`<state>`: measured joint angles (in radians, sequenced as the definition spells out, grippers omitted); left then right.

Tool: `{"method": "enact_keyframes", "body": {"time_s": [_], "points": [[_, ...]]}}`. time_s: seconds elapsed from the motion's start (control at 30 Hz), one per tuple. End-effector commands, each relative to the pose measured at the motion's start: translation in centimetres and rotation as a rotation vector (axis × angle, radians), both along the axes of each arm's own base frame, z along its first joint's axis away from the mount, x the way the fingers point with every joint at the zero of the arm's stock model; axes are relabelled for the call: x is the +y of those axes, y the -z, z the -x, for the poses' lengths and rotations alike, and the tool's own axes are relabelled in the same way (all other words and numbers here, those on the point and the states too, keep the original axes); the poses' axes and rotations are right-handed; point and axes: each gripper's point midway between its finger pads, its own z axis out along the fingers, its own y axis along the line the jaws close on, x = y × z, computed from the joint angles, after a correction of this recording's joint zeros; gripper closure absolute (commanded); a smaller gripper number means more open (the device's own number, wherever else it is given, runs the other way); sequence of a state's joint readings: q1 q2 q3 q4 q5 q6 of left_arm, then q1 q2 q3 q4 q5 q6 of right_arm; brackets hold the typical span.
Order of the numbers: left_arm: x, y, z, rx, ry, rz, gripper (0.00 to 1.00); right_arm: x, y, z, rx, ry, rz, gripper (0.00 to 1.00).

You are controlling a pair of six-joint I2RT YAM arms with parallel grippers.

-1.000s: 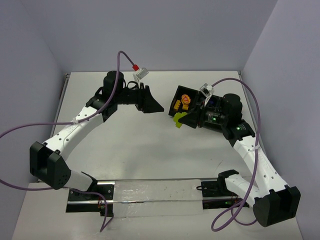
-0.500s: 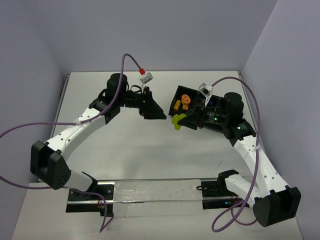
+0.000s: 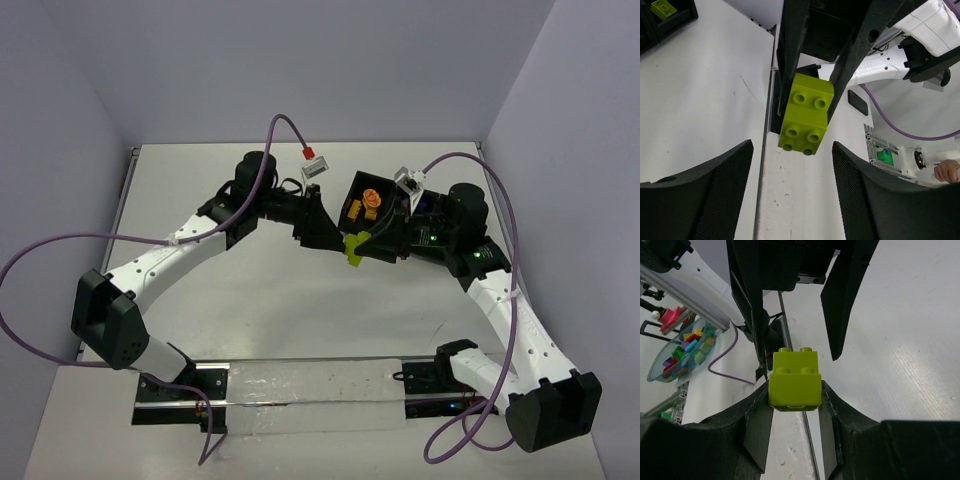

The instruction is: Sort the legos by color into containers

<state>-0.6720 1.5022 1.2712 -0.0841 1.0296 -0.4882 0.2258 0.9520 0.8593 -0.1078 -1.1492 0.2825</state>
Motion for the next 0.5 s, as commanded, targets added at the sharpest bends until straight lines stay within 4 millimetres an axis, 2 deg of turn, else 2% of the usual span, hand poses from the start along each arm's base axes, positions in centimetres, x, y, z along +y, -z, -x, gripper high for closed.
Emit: {"method": "enact_keyframes", "body": {"time_s": [0.0, 0.23, 0.4, 0.47], "points": [[-0.80, -2.72, 0.48, -0.094, 0.057, 0.074, 0.32, 0.46, -2.59, 0.62, -0.085, -0.060, -0.025, 1.00], [-1.04, -3.05, 0.99, -0.100, 0.081, 0.088, 0.42, 0.70, -2.23, 0.63, -0.073, -0.070, -0.011, 1.00], [-1.09, -3.14, 1.12, -0.102, 0.088, 0.093, 0.46, 0.85, -2.20, 0.64, -0.072, -0.074, -0.010, 1.00], [-1.23, -3.11, 1.15, -0.099, 0.090, 0.092, 0.51, 0.91, -2.12, 0.55, -0.071, -0.072, -0.006, 1.00]]}}
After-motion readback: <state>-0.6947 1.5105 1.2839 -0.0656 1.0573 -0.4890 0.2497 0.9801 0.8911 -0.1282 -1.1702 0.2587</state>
